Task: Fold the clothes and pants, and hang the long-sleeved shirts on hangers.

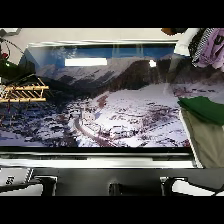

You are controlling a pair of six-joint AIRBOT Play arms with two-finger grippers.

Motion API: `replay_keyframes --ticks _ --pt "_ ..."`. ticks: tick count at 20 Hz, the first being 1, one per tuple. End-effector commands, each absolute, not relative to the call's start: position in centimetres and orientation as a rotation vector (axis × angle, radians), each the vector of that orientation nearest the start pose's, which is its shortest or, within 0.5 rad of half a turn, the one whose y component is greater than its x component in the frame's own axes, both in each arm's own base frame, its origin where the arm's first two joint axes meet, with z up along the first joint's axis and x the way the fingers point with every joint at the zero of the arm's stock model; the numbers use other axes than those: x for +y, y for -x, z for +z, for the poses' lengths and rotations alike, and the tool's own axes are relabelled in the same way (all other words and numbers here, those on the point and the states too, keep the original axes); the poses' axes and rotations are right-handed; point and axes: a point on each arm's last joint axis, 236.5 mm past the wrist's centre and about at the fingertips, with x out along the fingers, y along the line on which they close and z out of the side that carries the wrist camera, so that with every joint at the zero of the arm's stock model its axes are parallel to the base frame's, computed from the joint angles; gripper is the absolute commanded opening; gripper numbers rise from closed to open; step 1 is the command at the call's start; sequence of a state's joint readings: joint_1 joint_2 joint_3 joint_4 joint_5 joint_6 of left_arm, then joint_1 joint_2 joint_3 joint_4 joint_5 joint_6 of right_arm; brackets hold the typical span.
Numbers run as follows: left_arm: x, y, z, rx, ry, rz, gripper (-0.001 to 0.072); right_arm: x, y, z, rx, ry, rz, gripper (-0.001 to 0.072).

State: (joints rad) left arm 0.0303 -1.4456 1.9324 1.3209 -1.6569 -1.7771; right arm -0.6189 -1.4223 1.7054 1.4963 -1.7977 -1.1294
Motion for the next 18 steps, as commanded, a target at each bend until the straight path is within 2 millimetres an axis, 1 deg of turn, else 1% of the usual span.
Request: replay_keyframes --ticks 1,2,4,8,10,13,18 --pt "-4.6 -41.7 18.5 1.182 0.325 -0.086 0.0028 -22.4 -22.1 7.0 1.487 -0.630 -0.999 0.0028" --pt "-4.6 -41.7 18.5 1.182 0.326 -0.085 0.0028 -22.3 -20.7 5.8 1.500 -0.610 -1.030 0.0028" --pt "-4.6 -41.7 18.5 1.182 0.325 -0.086 0.0028 -22.2 -18.7 3.9 1.518 -0.583 -1.081 0.0028" --pt "-4.6 -41.7 18.5 1.182 0.325 -0.086 0.0028 -22.1 -16.2 1.5 1.592 -0.532 -1.129 0.0029" --pt "-4.6 -41.7 18.5 1.182 0.325 -0.086 0.0028 -22.2 -15.3 1.1 1.613 -0.514 -1.161 0.0029" --pt "-4.6 -41.7 18.5 1.182 0.325 -0.086 0.0028 -22.9 -15.0 1.3 1.609 -0.481 -1.184 0.0030" --pt "-4.6 -41.7 18.5 1.181 0.325 -0.086 0.0028 -22.2 -13.9 1.5 1.651 -0.501 -1.217 0.0030"
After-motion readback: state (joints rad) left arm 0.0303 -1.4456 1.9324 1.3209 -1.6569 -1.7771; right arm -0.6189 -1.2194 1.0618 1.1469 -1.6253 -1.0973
